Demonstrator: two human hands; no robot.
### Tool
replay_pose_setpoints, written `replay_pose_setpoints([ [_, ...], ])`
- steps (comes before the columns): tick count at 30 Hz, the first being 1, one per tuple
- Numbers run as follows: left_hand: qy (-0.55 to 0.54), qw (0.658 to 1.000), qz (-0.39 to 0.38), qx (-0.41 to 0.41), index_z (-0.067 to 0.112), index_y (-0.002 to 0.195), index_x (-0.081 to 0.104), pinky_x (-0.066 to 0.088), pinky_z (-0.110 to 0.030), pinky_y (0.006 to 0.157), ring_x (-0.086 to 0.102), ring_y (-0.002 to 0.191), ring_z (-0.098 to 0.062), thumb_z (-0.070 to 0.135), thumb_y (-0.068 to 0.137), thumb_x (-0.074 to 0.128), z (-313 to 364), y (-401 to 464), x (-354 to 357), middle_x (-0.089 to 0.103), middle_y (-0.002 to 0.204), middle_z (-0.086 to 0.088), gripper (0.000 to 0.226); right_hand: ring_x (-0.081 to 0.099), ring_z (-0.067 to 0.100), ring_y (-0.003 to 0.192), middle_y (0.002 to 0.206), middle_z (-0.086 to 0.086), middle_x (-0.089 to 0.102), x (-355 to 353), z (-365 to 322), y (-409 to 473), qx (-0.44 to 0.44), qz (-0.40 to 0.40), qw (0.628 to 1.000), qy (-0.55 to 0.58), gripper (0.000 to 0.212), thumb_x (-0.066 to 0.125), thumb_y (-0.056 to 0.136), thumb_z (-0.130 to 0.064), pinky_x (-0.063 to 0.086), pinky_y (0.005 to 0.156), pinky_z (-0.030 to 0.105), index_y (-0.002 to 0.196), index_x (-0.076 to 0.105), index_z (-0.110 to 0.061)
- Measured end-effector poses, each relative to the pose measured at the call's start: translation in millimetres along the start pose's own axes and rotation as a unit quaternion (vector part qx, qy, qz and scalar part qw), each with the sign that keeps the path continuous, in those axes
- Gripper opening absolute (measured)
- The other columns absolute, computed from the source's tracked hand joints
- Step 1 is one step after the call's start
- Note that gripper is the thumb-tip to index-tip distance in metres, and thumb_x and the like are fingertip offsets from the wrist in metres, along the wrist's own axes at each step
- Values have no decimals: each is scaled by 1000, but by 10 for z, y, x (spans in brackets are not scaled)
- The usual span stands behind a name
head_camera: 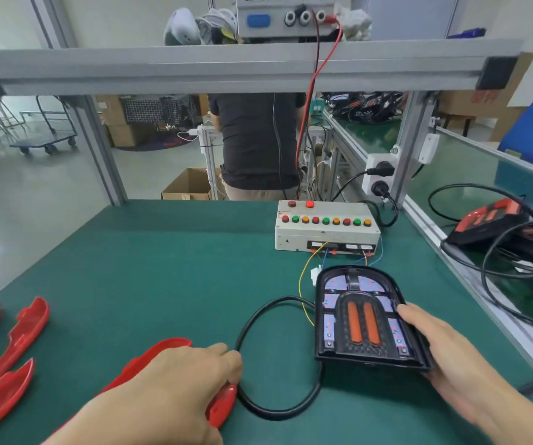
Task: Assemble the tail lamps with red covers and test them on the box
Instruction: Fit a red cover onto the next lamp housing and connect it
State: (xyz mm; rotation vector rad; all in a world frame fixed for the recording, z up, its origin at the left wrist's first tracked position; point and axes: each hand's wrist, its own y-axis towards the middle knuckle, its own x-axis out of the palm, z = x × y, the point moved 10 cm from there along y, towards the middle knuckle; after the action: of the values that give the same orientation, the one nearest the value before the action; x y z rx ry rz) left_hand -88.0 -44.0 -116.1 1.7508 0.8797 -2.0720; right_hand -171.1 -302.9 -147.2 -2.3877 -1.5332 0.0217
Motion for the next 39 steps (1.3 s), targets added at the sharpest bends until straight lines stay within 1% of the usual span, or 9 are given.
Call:
replay_pose_setpoints([
  [10, -198, 956, 210, -56, 28, 97, 65, 50, -24, 77, 63, 79, -6, 15, 73, 60, -175, 114, -645, 70, 87, 11, 27, 71, 21, 97, 110, 4, 73, 76, -32, -40, 13, -31, 999, -16, 30, 44, 98, -27, 57, 66, 24, 111, 71, -23],
  [14, -541, 783, 307, -26, 20, 100, 67, 53, -18, 64, 64, 64, -6, -12, 77, 65, -259, 253, -1047, 72, 77, 9, 40, 71, 20, 96, 108, 4, 74, 115, -72, 26, -2, -29, 997, -66, 30, 44, 98, -28, 50, 79, 32, 106, 73, -23],
  [19, -815, 544, 201, -6, 6, 96, 64, 57, -23, 61, 67, 62, -13, -7, 86, 53, 13, 832, -1006, 72, 76, -7, 20, 71, 18, 96, 106, 2, 75, 111, -165, 97, -10, 4, 990, -144, 26, 48, 100, -28, 55, 81, 26, 110, 70, -18],
  [22, -863, 477, 159, -50, 1, 90, 62, 58, -24, 58, 68, 57, -15, -7, 89, 49, 162, 1112, -832, 71, 73, -11, 15, 61, 9, 108, 115, -10, 68, -2, -413, 85, -89, 82, 950, -289, 23, 49, 99, -33, 42, 98, 28, 106, 69, -26],
  [25, -883, 439, 148, -68, -3, 88, 59, 57, -27, 52, 68, 56, -18, -8, 90, 50, 238, 1290, -748, 69, 73, -15, 11, 54, -3, 100, 109, -18, 62, 68, -768, -108, -201, 134, 894, -377, 21, 46, 94, -46, 34, 84, 12, 105, 64, -41],
  [28, -883, 442, 142, -63, -2, 89, 59, 55, -25, 48, 68, 55, -17, -8, 90, 51, 319, 1402, -758, 70, 67, -12, 10, 61, -9, 83, 90, -23, 69, 209, -784, -198, -221, 66, 913, -338, 44, 45, 79, -66, 39, 73, 3, 110, 64, -43],
  [34, -837, 527, 145, -21, 2, 107, 60, 57, -28, 61, 69, 66, -15, 2, 91, 55, 505, 1547, -843, 70, 80, -9, 16, 43, 6, 49, 61, -7, 56, 289, -890, -322, -293, 63, 849, -434, 20, 55, 84, -51, 36, 52, 17, 98, 47, -64],
  [37, -640, 741, 192, -68, 17, 103, 60, 49, -31, 79, 60, 83, -12, 25, 94, 54, 306, 1622, -833, 64, 91, 5, 14, 40, 10, 47, 59, -2, 53, 100, -953, -330, -286, 97, 835, -460, 13, 47, 86, -48, 35, 50, 21, 93, 53, -57],
  [39, -507, 835, 184, -107, 17, 91, 59, 42, -28, 70, 51, 77, -16, 20, 90, 55, 160, 1657, -770, 58, 83, 3, 5, 39, 15, 47, 59, 6, 52, -56, -928, -324, -256, 105, 833, -479, 19, 44, 87, -47, 34, 49, 27, 94, 60, -38],
])
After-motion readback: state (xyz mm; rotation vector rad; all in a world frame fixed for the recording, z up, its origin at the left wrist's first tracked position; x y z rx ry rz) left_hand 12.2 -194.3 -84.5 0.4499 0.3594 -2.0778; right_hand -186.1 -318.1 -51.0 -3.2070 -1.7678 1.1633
